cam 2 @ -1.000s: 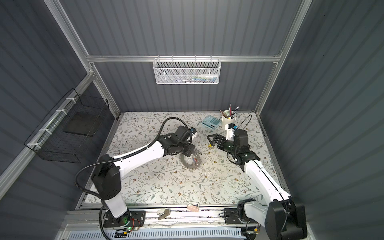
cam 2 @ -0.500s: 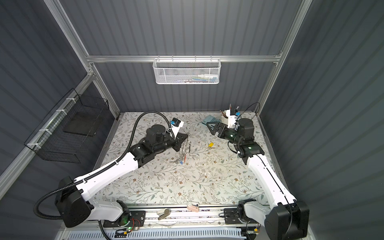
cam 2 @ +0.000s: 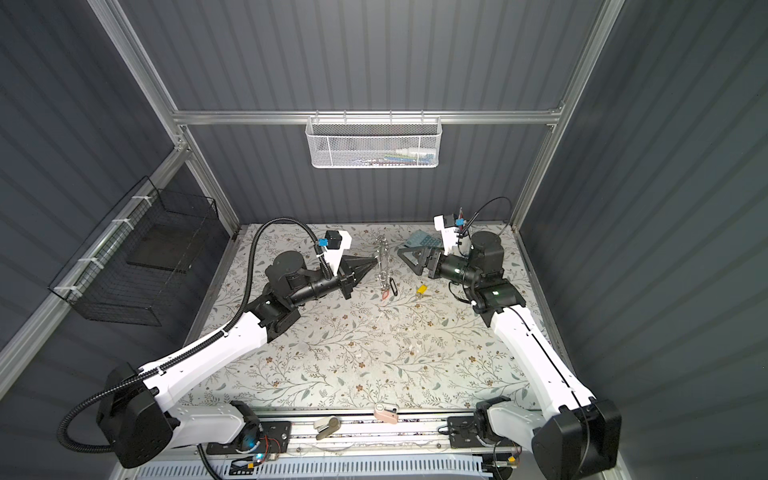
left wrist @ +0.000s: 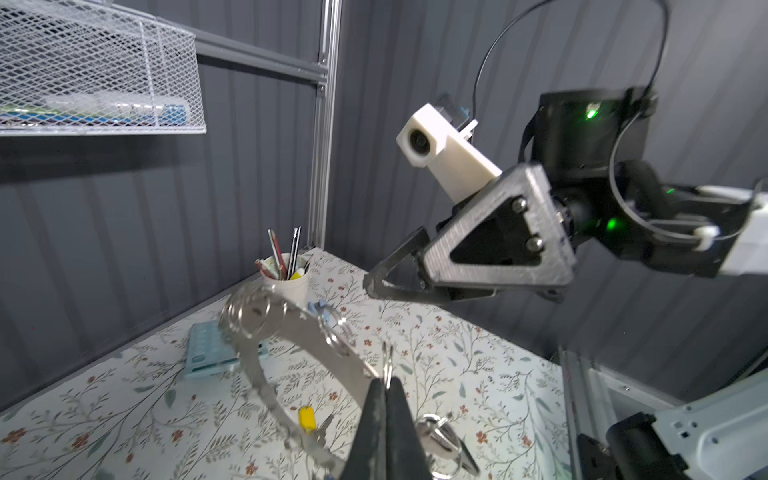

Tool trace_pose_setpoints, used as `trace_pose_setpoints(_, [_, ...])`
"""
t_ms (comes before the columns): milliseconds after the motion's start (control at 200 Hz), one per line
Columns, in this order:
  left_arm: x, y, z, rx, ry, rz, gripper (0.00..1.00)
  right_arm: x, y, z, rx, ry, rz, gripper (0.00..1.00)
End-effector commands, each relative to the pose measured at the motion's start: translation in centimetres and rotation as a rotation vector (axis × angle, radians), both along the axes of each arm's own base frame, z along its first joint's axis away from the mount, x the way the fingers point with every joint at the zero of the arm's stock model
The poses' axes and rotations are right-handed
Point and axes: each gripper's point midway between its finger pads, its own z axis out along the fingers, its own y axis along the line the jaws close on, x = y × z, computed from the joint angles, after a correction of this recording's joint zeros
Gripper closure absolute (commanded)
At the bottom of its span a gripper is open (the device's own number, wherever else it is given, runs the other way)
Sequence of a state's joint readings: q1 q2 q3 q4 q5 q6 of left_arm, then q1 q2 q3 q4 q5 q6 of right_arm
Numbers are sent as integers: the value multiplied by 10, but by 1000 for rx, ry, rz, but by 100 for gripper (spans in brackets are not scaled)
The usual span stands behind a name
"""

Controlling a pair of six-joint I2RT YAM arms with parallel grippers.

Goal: Put the keys on the keyring

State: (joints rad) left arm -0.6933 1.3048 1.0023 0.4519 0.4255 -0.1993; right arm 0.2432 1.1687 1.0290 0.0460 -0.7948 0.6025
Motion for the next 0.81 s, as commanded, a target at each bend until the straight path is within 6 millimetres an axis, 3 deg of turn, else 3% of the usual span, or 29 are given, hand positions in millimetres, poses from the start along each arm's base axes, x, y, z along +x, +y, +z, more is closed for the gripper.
trace_pose_setpoints(0, [-8, 6, 36, -180, -31, -97, 100, -12, 12, 22, 43, -60, 108, 22])
trace_pose_setpoints(220, [-4, 16, 51, -344, 41, -245, 100, -22, 15, 31, 63, -77, 149, 30])
trace_pose_setpoints(800, [-2, 8, 37, -435, 94, -444, 100, -22, 25, 51, 28, -127, 174, 50])
